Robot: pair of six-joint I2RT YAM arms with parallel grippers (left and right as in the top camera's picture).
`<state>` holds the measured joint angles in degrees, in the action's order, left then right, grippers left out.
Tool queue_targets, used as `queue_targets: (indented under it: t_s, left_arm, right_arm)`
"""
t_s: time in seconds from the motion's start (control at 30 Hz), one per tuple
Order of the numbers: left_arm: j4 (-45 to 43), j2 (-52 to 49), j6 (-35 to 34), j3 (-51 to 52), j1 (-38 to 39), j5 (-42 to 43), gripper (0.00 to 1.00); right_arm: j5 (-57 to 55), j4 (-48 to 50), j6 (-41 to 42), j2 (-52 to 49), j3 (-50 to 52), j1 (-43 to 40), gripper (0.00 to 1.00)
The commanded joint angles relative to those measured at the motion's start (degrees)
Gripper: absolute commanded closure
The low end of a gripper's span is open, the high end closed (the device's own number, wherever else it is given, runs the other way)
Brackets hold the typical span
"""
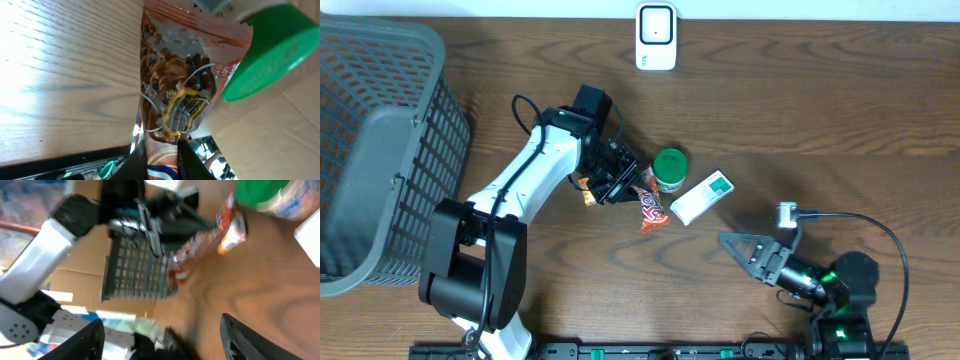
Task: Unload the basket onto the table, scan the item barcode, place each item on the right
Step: 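Reach the right gripper toward the TOP bar held by the left gripper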
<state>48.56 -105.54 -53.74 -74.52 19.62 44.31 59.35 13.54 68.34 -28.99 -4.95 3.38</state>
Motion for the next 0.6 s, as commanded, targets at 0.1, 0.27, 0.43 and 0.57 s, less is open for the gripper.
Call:
queue_targets:
  t_s: [0.1, 0.27, 0.43, 0.57]
  left_arm:
    - [0.0, 0.6, -1.2, 0.1, -0.1, -5.2, 0.83]
    - [0.1, 0.6, -1.2, 0.1, 0.0, -7.4, 0.83]
    - [0.1, 0.6, -1.2, 0.1, 0.0, -7.8, 0.83]
    - [0.2, 0.6, -1.2, 0.1, 0.0, -7.8, 0.83]
  right_arm:
    - [-15.0, -5.4, -3.3, -10.3, -4.5, 12.1, 0.31]
    - [-23.0, -3.5, -7.1, -24.6, -12.0, 20.8, 0.32]
    - [-24.1, -3.2, -8.2, -40.4, -21.1, 24.2, 0.36]
    - [-23.9, -3.0, -9.7, -48.5, -26.2, 24.5, 0.46]
